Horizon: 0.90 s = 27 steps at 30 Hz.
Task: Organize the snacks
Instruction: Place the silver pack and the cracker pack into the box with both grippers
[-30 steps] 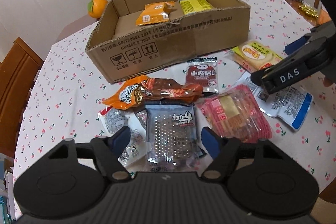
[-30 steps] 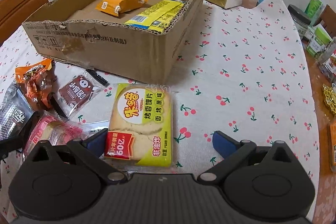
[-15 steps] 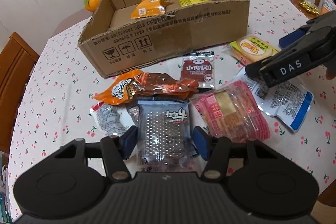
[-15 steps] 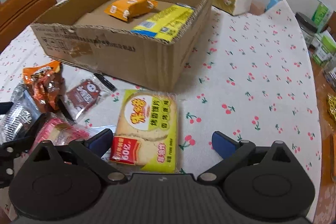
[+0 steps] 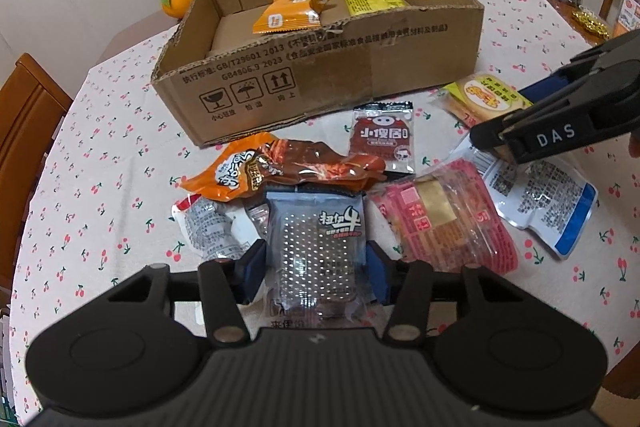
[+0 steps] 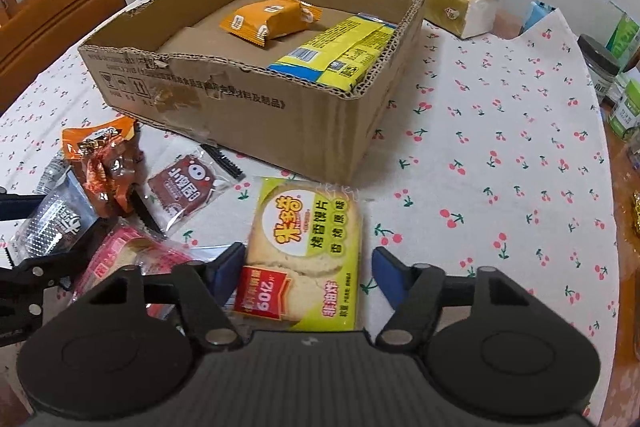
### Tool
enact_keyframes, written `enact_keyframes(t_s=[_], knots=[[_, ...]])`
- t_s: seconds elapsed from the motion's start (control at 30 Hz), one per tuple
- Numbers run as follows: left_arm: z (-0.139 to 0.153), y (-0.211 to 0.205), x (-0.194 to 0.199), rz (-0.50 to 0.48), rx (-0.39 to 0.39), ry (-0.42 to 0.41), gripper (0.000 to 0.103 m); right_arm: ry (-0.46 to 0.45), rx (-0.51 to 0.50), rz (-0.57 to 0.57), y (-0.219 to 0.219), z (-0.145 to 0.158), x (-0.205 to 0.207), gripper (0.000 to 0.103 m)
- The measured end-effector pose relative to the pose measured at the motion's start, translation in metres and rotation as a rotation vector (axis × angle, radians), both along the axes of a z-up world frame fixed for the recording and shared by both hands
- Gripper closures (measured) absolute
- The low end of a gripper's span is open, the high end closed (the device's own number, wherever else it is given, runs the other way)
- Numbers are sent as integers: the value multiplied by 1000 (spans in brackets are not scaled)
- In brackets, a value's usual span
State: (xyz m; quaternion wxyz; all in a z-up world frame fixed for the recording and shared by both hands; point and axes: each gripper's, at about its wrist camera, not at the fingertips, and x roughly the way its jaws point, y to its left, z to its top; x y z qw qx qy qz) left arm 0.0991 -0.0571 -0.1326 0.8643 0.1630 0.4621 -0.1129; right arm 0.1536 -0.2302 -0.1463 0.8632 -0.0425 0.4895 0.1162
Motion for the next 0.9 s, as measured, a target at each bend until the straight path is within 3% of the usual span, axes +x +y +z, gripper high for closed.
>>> enact_keyframes(t_s=[0.13,0.5,0.9], knots=[[3,3,1,-9,-15,10,57,13,14,-15,0,2,1,42],[22,9,-2,-92,-52,37,58,21,-9,-11,1,22,-3,43],[66,22,1,-195,-151,90,58,-6,23,40,7,67,-21,43]])
